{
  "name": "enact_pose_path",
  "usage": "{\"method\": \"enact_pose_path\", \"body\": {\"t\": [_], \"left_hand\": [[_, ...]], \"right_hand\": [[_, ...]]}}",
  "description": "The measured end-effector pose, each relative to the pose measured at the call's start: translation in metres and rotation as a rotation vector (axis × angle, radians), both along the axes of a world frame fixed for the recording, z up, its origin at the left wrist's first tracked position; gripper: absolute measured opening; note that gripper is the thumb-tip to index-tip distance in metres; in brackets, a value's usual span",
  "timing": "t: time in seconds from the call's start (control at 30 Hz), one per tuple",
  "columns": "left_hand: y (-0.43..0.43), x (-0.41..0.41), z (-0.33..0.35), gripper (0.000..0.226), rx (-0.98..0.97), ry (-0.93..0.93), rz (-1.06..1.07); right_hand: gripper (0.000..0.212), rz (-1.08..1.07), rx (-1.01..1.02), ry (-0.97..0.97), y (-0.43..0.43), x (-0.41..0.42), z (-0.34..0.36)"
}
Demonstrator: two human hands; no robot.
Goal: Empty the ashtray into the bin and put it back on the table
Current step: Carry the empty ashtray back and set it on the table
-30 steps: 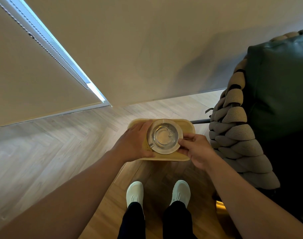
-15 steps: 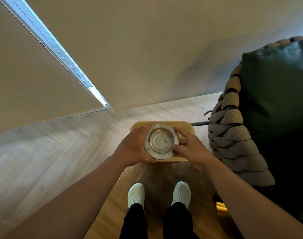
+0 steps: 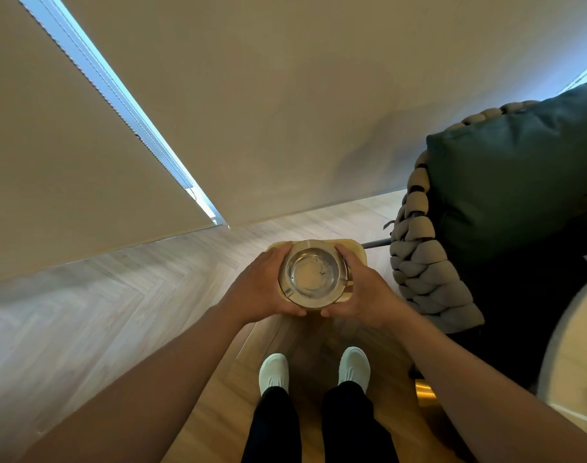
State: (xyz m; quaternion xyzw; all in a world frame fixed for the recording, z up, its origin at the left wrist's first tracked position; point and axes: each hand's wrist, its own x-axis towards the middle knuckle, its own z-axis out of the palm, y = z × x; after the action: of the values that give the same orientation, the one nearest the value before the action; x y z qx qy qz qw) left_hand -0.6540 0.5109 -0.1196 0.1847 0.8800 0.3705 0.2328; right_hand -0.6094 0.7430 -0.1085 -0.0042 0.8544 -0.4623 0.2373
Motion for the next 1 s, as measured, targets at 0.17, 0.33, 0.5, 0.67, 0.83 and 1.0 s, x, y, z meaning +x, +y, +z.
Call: {"method": "enact_pose_path", "body": {"t": [0.17,0.33,0.5,0.67,0.83,1.0], "left_hand": [[-0.007,0.015,0.055,0.121,0.001,0.016,0.001],[-0.017,0.033,0.112,0.123,0.035,0.039,-0.019],[-0.028,0.058,0.161,0.129,0.074,0.055,-0.060],[-0.036,0.085,0.190,0.126,0.126,0.084,-0.080],[-0.033,0.098,0.208,0.120,0.210,0.138,-0.153],[-0.022,0.105,0.218,0.114,0.257,0.147,-0.269]], "right_hand": [[0.117,-0.043,-0.009,0.067,-0.009,0.019,0.050],[0.120,-0.085,-0.028,0.097,-0.016,0.045,0.101],[0.118,-0.132,-0.086,0.144,-0.026,0.079,0.155],[0.111,-0.168,-0.067,0.186,-0.038,0.110,0.196],[0.115,-0.252,-0.065,0.230,-0.040,0.142,0.214],[0.113,-0.388,-0.104,0.218,-0.040,0.176,0.225]]}}
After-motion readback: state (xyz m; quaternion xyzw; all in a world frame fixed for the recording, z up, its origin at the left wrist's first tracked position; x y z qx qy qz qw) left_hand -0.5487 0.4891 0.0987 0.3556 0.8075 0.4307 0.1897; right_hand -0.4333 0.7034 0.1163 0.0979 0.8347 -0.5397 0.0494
